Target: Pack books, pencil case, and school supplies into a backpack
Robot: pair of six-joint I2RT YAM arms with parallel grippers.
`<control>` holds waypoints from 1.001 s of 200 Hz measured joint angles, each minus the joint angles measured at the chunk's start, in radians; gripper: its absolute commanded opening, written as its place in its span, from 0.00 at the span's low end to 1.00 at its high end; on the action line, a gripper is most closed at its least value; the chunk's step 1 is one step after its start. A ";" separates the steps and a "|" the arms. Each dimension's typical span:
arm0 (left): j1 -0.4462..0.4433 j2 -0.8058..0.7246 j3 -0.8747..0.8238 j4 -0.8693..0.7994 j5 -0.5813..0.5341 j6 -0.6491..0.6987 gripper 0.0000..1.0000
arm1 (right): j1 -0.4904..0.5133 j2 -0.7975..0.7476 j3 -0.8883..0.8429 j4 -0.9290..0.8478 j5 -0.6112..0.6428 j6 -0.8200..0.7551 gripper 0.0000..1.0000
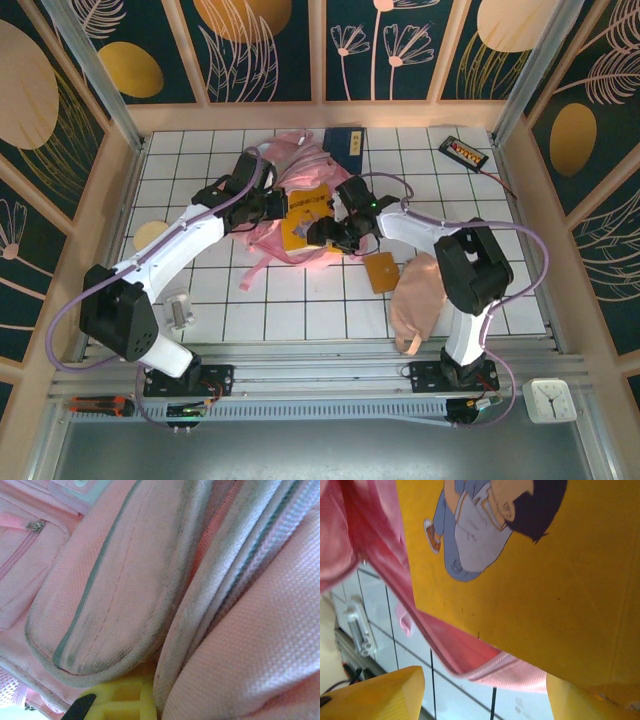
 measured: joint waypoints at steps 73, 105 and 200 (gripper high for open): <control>0.008 -0.003 -0.020 0.012 0.001 0.001 0.00 | 0.004 0.132 0.131 0.088 0.084 -0.031 0.72; 0.012 -0.003 -0.021 0.012 -0.002 0.000 0.00 | 0.022 0.127 0.064 0.276 0.118 -0.068 0.76; 0.034 -0.018 -0.060 0.039 0.002 -0.029 0.00 | 0.032 0.011 -0.161 0.625 0.095 -0.167 0.78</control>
